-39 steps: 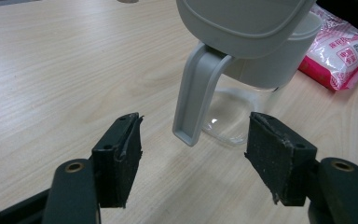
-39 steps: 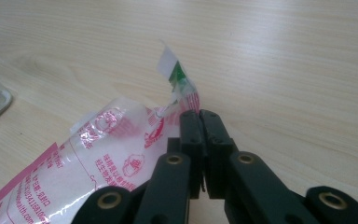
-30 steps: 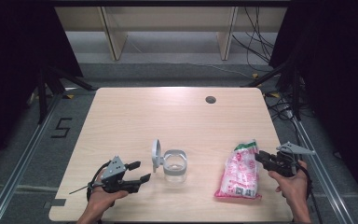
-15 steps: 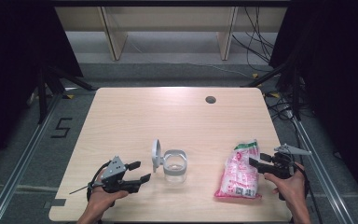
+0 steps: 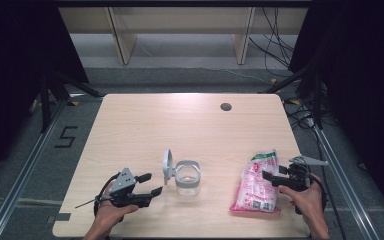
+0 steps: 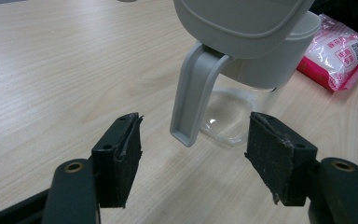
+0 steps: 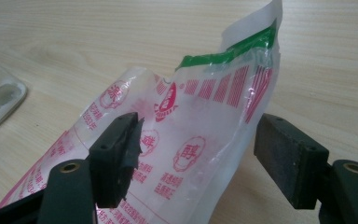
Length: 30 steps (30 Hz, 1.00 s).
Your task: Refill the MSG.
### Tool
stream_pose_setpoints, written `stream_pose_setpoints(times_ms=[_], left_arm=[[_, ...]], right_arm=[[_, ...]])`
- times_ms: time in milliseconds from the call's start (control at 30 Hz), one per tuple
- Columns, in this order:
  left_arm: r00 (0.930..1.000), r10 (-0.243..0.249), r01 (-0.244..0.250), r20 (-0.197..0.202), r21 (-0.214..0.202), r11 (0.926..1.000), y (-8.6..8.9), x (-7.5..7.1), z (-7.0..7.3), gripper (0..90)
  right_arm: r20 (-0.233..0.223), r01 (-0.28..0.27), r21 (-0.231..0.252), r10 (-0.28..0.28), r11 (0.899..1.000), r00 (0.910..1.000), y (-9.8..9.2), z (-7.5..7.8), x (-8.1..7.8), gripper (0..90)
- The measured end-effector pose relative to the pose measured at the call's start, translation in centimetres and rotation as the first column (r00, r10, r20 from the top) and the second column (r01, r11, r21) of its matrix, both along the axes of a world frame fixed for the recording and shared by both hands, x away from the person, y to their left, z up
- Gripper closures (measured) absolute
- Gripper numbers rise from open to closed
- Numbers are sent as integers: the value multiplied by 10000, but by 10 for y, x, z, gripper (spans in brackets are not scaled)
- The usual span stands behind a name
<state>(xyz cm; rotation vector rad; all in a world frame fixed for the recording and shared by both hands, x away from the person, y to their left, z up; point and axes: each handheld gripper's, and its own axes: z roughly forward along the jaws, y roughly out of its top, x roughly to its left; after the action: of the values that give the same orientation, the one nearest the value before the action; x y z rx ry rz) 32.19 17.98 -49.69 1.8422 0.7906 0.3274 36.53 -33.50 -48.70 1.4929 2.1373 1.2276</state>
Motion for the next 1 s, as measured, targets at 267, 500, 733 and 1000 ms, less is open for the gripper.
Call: stream_pose_setpoints(times_ms=[267,500,733,1000], left_arm=[[10000,-69,69,30,-46,10000,-2,-2,-1,345],[10000,-64,64,37,-19,10000,-2,-2,-1,344],[10000,-66,66,49,-12,10000,-2,-2,-1,343],[10000,-55,55,56,-12,10000,-2,-2,-1,343]], right_arm=[[-537,208,109,-202,9997,9984,5,-2,1,372],[-755,42,-85,-48,10000,9971,8,-6,4,405],[-565,-243,-160,234,9996,9981,9,-10,10,463],[-616,-197,-83,191,9998,9979,8,-11,10,589]])
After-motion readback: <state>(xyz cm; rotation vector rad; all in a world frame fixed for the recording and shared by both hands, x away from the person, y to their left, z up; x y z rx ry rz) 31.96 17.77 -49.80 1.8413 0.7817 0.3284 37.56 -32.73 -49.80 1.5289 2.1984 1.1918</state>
